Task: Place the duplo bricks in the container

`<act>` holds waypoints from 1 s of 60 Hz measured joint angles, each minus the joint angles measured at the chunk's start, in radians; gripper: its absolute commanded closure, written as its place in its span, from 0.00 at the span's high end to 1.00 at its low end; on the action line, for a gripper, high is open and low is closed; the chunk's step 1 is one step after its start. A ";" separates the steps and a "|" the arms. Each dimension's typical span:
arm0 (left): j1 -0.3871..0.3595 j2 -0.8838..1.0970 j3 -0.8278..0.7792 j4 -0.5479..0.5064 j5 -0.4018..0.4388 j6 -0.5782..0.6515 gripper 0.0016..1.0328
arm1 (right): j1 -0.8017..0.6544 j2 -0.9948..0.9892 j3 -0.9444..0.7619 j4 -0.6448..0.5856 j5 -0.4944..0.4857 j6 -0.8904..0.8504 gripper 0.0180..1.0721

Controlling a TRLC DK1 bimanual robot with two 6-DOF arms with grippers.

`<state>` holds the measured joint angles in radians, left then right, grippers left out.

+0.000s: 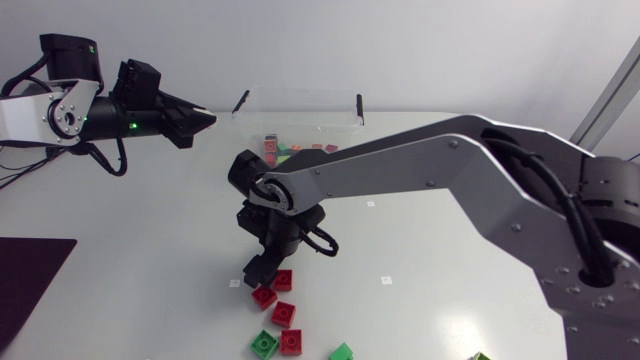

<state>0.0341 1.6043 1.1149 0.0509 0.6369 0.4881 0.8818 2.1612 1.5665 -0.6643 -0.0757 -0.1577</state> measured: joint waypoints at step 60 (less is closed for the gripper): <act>-0.051 0.126 0.164 0.082 0.003 -0.140 0.03 | -0.172 -0.324 -0.116 0.018 -0.009 0.000 0.38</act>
<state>-0.0166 1.7298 1.2785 0.1326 0.6395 0.3477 0.7094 1.8374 1.4509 -0.6460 -0.0845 -0.1574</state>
